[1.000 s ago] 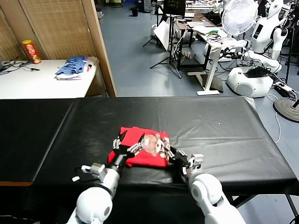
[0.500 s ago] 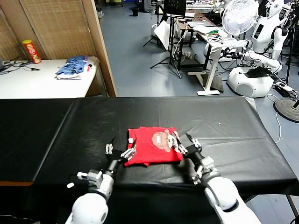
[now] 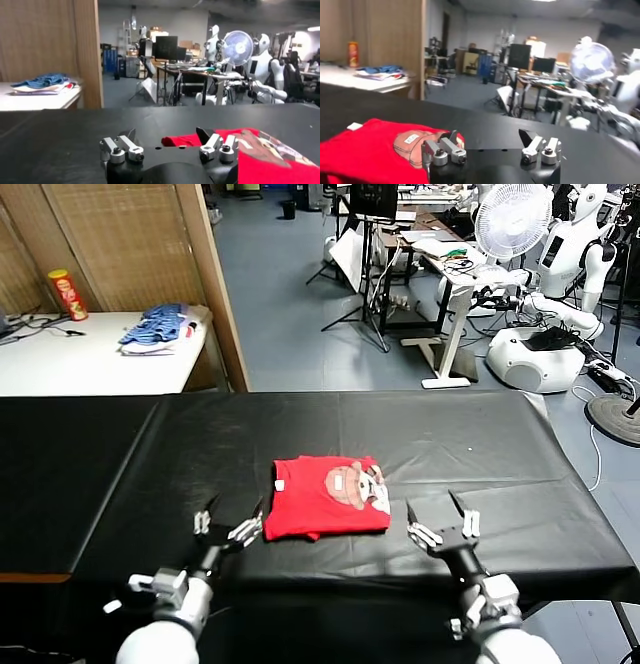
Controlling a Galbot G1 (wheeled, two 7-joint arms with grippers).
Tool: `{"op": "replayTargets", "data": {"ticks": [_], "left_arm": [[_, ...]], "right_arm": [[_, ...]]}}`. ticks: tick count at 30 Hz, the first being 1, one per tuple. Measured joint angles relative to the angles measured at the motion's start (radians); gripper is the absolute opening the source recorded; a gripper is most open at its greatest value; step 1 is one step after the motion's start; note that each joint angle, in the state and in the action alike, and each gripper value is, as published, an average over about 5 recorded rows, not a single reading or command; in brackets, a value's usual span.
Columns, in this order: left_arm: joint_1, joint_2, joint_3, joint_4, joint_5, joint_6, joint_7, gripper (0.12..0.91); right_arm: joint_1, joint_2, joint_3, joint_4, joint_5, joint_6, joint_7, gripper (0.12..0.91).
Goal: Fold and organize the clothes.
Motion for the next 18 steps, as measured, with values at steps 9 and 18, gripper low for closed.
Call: {"op": "replayTargets", "data": {"ticks": [9, 18], "left_arm": [[0.204, 0.018, -0.072, -0.099, 0.000, 0.021, -0.013, 0.798], [0.303, 0.013, -0.135, -0.192, -0.088, 0.153, -0.041, 0.798]], "right_arm": [[-0.174, 0.027, 0.013, 0.133, -0.011, -0.042, 0.072, 0.798], [-0.281, 0.034, 0.011, 0.187, 0.022, -0.142, 0.157, 0.798]]}}
